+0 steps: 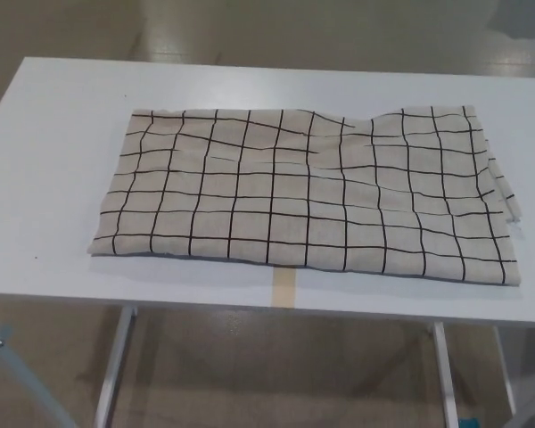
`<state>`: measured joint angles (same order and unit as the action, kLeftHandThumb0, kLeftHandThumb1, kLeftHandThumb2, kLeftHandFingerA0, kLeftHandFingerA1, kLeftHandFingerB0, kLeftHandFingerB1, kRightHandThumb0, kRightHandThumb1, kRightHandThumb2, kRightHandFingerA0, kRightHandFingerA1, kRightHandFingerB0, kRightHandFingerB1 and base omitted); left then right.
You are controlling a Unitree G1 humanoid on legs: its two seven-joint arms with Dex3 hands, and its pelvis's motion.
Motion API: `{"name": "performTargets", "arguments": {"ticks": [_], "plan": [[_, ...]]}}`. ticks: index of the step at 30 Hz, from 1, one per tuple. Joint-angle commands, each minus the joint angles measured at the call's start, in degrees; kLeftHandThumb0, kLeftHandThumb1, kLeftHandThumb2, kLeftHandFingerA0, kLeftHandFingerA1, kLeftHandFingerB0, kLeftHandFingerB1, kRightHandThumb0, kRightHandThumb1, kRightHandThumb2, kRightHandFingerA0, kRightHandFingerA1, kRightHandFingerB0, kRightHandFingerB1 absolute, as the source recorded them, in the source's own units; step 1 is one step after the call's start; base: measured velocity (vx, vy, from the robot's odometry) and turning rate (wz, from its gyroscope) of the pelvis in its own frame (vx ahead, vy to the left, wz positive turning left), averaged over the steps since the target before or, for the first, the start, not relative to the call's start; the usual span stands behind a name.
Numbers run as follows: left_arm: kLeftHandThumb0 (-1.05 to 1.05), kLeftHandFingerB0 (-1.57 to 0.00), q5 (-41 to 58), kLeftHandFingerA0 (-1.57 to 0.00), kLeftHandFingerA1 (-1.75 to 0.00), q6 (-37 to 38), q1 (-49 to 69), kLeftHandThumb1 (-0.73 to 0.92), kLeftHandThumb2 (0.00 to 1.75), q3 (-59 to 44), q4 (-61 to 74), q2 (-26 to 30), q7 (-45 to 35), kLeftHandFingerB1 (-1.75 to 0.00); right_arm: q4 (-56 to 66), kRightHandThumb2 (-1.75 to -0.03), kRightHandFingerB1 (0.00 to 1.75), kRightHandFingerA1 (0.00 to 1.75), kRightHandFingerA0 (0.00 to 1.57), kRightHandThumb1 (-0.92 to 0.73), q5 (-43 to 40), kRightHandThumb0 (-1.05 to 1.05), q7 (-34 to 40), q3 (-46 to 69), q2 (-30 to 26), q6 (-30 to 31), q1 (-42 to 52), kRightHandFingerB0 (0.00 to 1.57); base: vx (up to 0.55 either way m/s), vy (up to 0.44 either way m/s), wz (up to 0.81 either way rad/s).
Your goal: Use the left hand to fold a white towel with checkered patterns in half.
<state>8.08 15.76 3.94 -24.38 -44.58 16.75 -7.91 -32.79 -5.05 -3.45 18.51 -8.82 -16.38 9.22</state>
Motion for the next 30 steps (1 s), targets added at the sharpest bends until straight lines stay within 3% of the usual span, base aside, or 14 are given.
{"name": "performTargets", "arguments": {"ticks": [1,2,5,6,7,8,9,10,12,14,15,18,20,30], "plan": [[-0.52,-0.16,2.8,-0.2,-0.32,4.05,0.63,0.53,0.56,-0.99,0.5,-0.38,-2.03,-0.3,0.16,-0.65,0.29,0.31,0.12,-0.78,-2.58,-0.5,-0.89,0.97,0.83,-3.99,0.5,0.21,0.0,0.0,0.0],[-0.57,-0.14,2.76,-0.16,-0.37,4.1,0.6,0.48,0.68,-0.98,0.6,-0.33,-2.03,-0.36,-0.09,-0.65,0.3,0.31,0.12,-0.78,-2.68,-0.5,-0.95,1.03,0.86,-4.05,0.31,0.21,0.0,0.0,0.0],[-0.57,-0.12,2.51,-0.15,-0.38,4.42,0.61,0.47,0.68,-0.74,0.9,-0.24,-2.04,-0.36,-0.57,-0.65,0.3,0.31,0.12,-0.78,-2.8,-0.5,-1.11,1.09,0.88,-4.27,-0.02,0.21,0.0,0.0,0.0],[-0.33,0.0,2.09,0.0,-0.48,5.03,0.96,0.35,0.9,-0.2,1.38,-0.29,-2.18,-0.47,-0.69,-0.65,0.3,0.31,0.12,-0.78,-2.62,-0.5,-0.96,1.01,0.85,-4.41,-0.03,0.21,0.0,0.0,0.0],[-0.58,-0.03,0.89,-0.04,-0.37,6.03,1.64,0.35,0.73,0.79,2.19,-0.22,-2.1,-0.32,-0.74,-0.65,0.3,0.31,0.12,-0.78,-2.42,-0.5,-0.76,0.92,0.82,-4.53,-0.06,0.21,0.0,0.0,0.0],[-0.58,-0.03,0.58,-0.04,-0.37,6.3,1.84,0.35,0.73,1.09,2.43,-0.18,-2.06,-0.32,-0.76,-0.65,0.3,0.31,0.12,-0.78,-2.37,-0.5,-0.71,0.89,0.81,-4.58,-0.07,0.21,0.0,0.0,0.0],[-0.59,0.0,-3.66,0.0,-0.17,11.28,4.3,0.37,0.74,3.38,4.35,1.01,-1.09,-0.17,-0.78,-0.65,0.3,0.31,0.13,-0.78,-1.99,-0.5,-0.42,0.72,0.76,-4.89,0.0,0.21,0.0,0.0,0.0],[-0.58,0.0,-7.47,0.0,-0.13,16.14,5.78,0.38,0.73,4.71,5.17,1.76,1.04,-0.11,-0.69,-0.65,0.3,0.32,0.15,-0.78,-1.61,-0.5,-0.12,0.56,0.68,-5.02,-0.02,0.21,0.0,0.0,0.0],[-0.53,0.0,-15.67,0.0,-0.13,27.37,8.82,0.37,0.69,7.11,7.97,3.05,6.58,-0.09,-0.52,-0.65,0.29,0.33,0.16,-0.78,-0.97,-0.5,0.55,0.27,0.6,-5.06,-0.22,0.21,0.0,0.0,0.0],[-0.53,0.0,-17.05,0.0,-0.13,29.61,9.47,0.37,0.69,7.59,9.09,3.23,7.51,-0.09,-0.32,-0.65,0.29,0.33,0.16,-0.78,-0.77,-0.5,0.8,0.21,0.54,-4.84,-0.17,0.21,0.0,0.0,0.0],[-0.4,0.0,-19.09,0.0,-0.19,31.63,11.19,0.3,0.63,7.81,12.61,3.34,7.83,-0.11,-0.49,-0.64,0.29,0.34,0.18,-0.78,-0.57,-0.49,0.85,0.1,0.49,-4.84,-0.11,0.22,0.0,0.0,0.0],[-0.34,0.0,-21.11,0.0,-0.24,32.23,13.71,0.25,0.62,7.91,17.75,3.45,8.02,-0.16,-0.61,-0.64,0.29,0.34,0.18,-0.78,-0.27,-0.49,0.98,-0.14,0.57,-4.75,-0.03,0.22,0.0,0.0,0.0],[-0.27,0.0,-23.0,0.0,-0.26,31.74,16.93,0.34,0.65,7.42,26.17,2.8,7.6,-0.14,-0.78,-0.64,0.3,0.34,0.18,-0.78,-0.35,-0.49,0.92,-0.09,0.61,-4.98,0.07,0.23,0.0,0.0,0.0],[-0.36,0.0,-35.78,0.0,-0.29,37.68,19.61,0.39,0.71,0.89,48.39,-1.0,13.97,-0.15,-0.44,-0.64,0.31,0.36,0.2,-0.77,-0.92,-0.47,0.76,0.21,0.5,-3.82,-0.57,0.27,0.0,0.0,0.0]]}}
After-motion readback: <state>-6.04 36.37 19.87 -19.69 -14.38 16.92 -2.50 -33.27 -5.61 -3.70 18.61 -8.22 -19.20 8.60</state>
